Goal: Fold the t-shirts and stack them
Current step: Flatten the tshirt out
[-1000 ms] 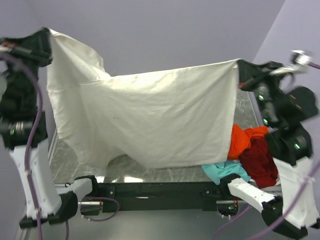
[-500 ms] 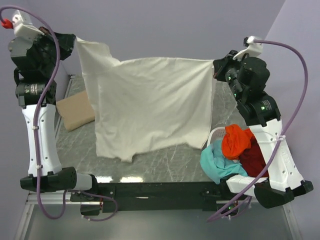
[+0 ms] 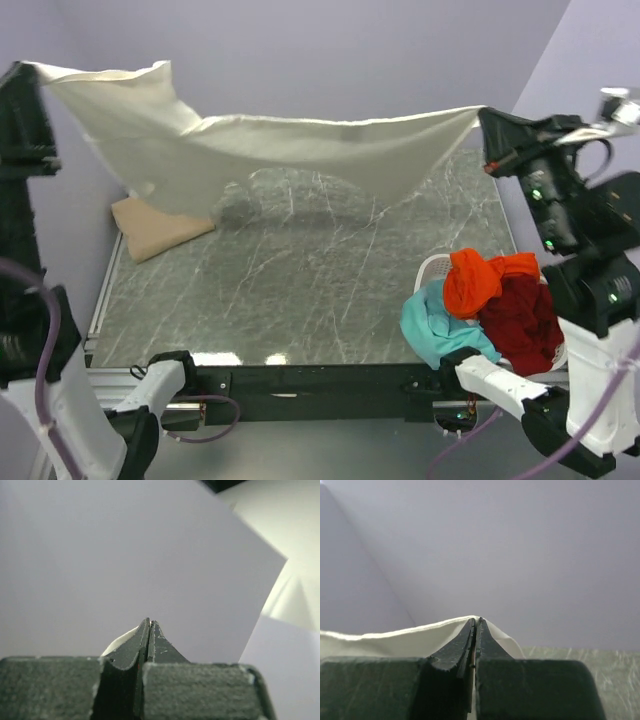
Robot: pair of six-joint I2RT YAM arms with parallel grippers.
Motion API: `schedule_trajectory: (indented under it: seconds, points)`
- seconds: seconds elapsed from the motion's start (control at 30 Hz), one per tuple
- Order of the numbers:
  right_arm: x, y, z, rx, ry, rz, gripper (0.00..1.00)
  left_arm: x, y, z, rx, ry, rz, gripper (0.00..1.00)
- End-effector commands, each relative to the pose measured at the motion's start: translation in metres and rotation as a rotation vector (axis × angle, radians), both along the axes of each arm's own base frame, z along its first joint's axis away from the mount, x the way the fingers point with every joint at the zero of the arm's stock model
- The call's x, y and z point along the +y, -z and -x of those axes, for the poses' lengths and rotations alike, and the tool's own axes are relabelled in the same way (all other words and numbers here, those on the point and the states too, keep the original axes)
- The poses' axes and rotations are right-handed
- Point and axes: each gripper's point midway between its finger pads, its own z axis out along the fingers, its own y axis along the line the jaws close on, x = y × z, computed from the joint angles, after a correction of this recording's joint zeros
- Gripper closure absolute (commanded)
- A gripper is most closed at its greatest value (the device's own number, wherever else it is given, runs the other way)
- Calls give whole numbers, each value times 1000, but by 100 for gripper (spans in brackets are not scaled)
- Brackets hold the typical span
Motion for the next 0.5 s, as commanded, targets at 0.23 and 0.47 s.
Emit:
schedule_trajectory:
  seconds: [0.23,0.47]
  points:
    - [-18,-85,85,-302,-65,-55,100,0,-61,90,-315,-77,-29,99]
    - [1,-57,15,-190,-25,-19,100,1,-30,-16,-141,-3,-36,99]
